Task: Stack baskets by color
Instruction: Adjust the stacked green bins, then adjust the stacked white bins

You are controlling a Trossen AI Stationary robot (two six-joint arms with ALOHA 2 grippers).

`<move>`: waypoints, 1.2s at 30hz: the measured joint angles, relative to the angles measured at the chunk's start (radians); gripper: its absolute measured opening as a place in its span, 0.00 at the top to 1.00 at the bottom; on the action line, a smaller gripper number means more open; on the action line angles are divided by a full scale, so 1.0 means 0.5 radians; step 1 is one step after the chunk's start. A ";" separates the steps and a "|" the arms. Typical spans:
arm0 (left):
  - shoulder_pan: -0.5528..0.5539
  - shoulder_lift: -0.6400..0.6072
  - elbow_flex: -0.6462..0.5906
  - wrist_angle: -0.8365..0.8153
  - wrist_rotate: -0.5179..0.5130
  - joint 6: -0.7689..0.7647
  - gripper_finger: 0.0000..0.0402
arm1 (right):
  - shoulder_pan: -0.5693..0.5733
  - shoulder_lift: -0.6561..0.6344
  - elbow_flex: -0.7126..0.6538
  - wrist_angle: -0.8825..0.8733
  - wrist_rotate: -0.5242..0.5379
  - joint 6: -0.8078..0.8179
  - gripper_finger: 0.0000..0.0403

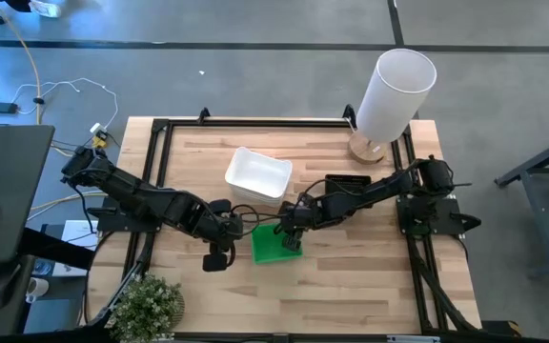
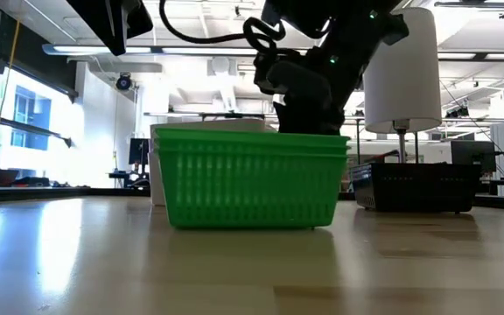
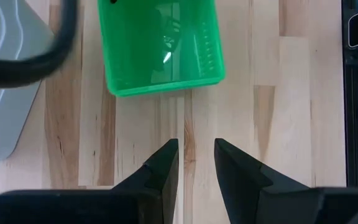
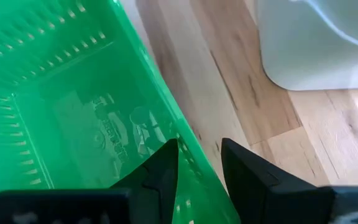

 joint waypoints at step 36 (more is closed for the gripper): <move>0.000 0.000 -0.003 0.000 -0.006 0.041 0.78 | -0.201 -0.087 0.330 -0.068 -0.085 -0.518 0.73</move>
